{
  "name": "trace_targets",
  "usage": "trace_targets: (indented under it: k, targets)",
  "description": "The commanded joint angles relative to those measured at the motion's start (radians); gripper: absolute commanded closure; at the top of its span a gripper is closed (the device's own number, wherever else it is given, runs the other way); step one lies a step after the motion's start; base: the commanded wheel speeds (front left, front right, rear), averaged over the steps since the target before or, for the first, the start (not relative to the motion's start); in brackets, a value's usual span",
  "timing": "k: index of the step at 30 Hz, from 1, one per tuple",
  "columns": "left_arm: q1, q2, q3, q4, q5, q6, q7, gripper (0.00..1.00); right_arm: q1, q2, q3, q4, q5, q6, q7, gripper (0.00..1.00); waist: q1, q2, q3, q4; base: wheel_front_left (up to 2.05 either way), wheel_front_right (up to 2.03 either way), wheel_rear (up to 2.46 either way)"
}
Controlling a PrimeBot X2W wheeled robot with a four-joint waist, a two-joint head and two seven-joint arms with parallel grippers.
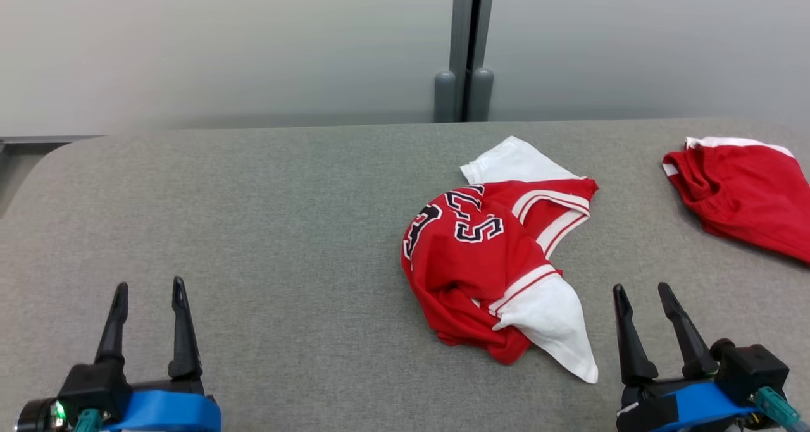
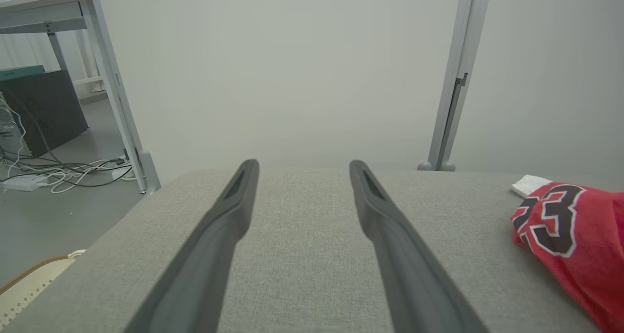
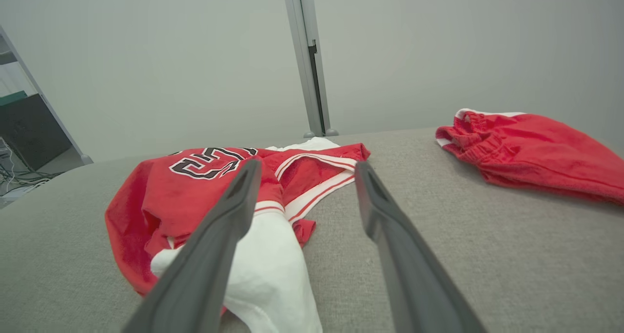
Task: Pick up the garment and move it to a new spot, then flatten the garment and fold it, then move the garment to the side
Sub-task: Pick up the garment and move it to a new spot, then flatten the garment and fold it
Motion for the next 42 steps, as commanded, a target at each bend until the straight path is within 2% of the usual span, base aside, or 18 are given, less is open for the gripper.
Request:
trace_targets:
  k: [1, 7, 15, 29, 42]
  targets:
    - [0.021, -0.014, 0.016, 0.003, 0.012, -0.012, -0.004, 0.00, 0.022, -0.003, -0.005, 0.009, 0.005, 0.000, -0.004, 0.00, 0.0001, 0.0001, -0.009, 0.010, 0.00, 0.00, 0.00]
    - [0.075, -0.060, 0.053, 0.026, 0.058, -0.062, -0.004, 0.00, 0.060, -0.003, -0.004, 0.028, 0.008, 0.000, -0.004, 0.00, 0.0001, 0.0001, -0.037, 0.026, 0.00, 0.00, 0.00]
    - [0.091, -0.100, 0.102, 0.042, 0.104, -0.106, -0.004, 0.00, 0.073, -0.003, -0.001, 0.048, -0.009, 0.000, -0.004, 0.00, 0.0001, 0.0001, -0.048, 0.022, 0.00, 0.00, 0.00]
    - [0.091, -0.136, 0.163, 0.049, 0.157, -0.149, -0.004, 0.00, 0.055, -0.003, 0.010, 0.068, -0.013, 0.000, -0.004, 0.00, 0.0001, 0.0001, -0.042, 0.004, 0.00, 0.00, 0.00]
    - [0.078, -0.156, 0.187, 0.053, 0.185, -0.169, -0.004, 0.00, 0.047, -0.003, 0.006, 0.073, -0.015, 0.000, -0.004, 0.00, 0.0001, 0.0001, -0.041, 0.005, 0.00, 0.00, 0.00]
